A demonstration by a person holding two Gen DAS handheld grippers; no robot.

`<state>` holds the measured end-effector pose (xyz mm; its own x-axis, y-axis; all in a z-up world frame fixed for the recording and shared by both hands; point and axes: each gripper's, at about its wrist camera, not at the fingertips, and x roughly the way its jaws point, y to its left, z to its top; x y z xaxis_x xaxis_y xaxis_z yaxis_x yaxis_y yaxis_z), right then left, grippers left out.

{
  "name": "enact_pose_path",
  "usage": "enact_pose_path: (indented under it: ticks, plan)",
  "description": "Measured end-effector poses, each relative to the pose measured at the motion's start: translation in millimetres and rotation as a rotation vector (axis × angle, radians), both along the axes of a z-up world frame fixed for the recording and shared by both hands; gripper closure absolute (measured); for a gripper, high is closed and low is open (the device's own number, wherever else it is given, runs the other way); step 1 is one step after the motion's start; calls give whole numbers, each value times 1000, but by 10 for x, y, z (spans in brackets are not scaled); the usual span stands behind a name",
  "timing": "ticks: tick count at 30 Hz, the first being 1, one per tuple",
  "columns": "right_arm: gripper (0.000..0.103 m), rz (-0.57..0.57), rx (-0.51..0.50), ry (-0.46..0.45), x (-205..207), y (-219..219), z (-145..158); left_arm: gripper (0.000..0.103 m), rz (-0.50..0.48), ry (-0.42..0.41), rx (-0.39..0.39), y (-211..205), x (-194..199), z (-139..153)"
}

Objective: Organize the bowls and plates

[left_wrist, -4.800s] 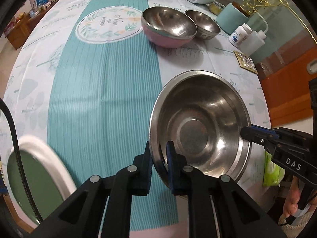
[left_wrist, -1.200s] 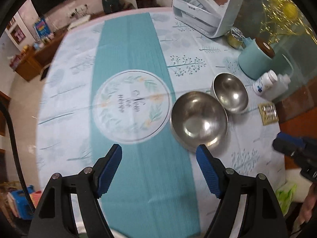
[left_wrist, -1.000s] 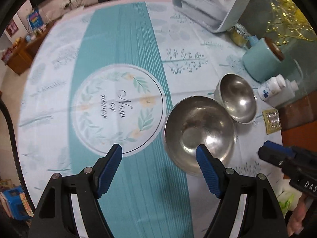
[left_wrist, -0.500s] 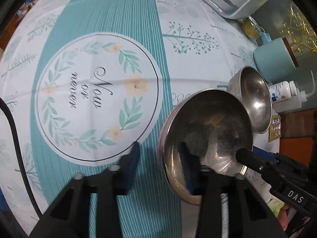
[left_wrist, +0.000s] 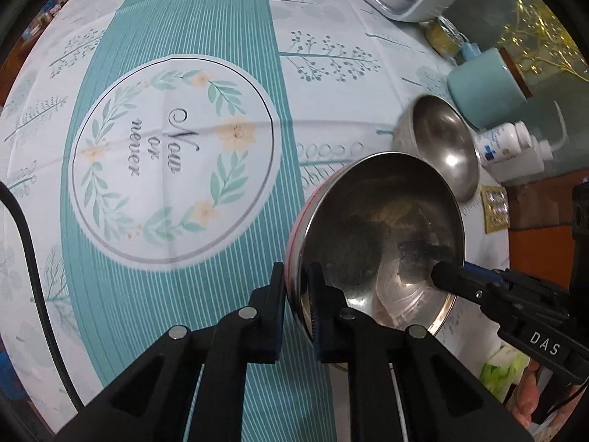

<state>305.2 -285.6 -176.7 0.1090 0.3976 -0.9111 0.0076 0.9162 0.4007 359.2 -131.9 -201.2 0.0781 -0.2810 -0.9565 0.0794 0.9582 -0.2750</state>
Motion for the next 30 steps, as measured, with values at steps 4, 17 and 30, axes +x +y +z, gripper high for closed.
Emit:
enact_pose_path:
  ticks: [4,17,30]
  plan:
    - [91,35,-9,-17,-208,-7,197,92,-46,14,13,-47,-276,192]
    - [92,179,34,-10,-1292,7,652,88,-108,27,21,25,-1669,764]
    - [92,328,25,23,-2265,207,575,88,-31,99,7,131,-2886,558]
